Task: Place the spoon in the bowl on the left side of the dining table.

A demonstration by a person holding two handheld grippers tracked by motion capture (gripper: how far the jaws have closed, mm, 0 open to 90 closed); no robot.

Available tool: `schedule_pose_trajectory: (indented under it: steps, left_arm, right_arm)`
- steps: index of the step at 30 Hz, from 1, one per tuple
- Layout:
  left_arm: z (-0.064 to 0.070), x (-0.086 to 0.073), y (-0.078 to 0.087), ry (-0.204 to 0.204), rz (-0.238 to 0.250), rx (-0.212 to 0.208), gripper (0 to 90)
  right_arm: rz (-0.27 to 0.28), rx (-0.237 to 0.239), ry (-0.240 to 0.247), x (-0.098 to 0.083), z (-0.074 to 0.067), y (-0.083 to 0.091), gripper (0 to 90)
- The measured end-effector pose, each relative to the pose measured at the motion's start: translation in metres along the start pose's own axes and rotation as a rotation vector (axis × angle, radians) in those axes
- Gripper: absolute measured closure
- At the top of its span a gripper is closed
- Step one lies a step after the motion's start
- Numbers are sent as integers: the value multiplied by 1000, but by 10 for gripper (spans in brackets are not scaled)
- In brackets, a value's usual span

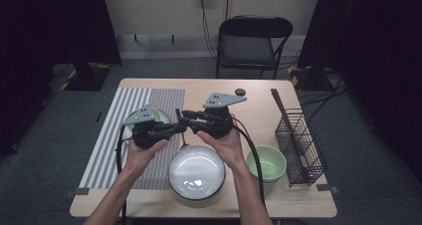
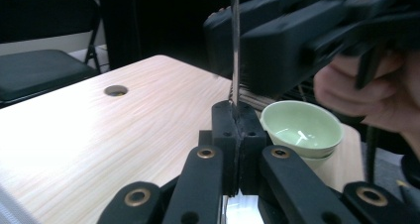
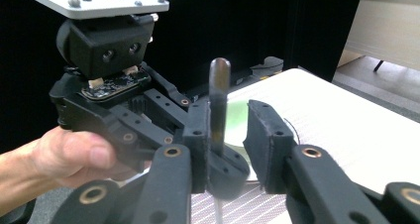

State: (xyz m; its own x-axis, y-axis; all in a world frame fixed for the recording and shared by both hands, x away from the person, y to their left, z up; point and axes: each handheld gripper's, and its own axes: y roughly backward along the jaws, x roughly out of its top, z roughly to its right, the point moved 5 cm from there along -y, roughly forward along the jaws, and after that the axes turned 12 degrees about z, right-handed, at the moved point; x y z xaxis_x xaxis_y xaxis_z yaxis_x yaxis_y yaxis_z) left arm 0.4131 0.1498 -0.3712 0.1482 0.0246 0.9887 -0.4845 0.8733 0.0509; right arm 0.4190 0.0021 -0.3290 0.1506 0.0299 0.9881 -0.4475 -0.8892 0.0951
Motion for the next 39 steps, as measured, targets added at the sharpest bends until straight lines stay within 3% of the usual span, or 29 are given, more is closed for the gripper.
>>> schedule_pose_trajectory:
  steps: [9,18,23,27,39]
  left_arm:
    - [-8,1,11,-1,3,31,896]
    - [-21,1,22,-6,3,74,896]
    - [-30,3,32,-7,15,104,895]
    - [-37,3,38,23,19,128,897]
    - [-59,5,53,1,9,178,896]
  right_arm:
    - [0,-45,-3,-1,9,13,576]
    - [-39,-117,-6,-14,23,28,492]
    - [-36,-175,-9,-18,33,45,447]
    - [-46,-227,-7,-23,41,61,424]
    - [-17,-352,-15,-27,60,102,345]
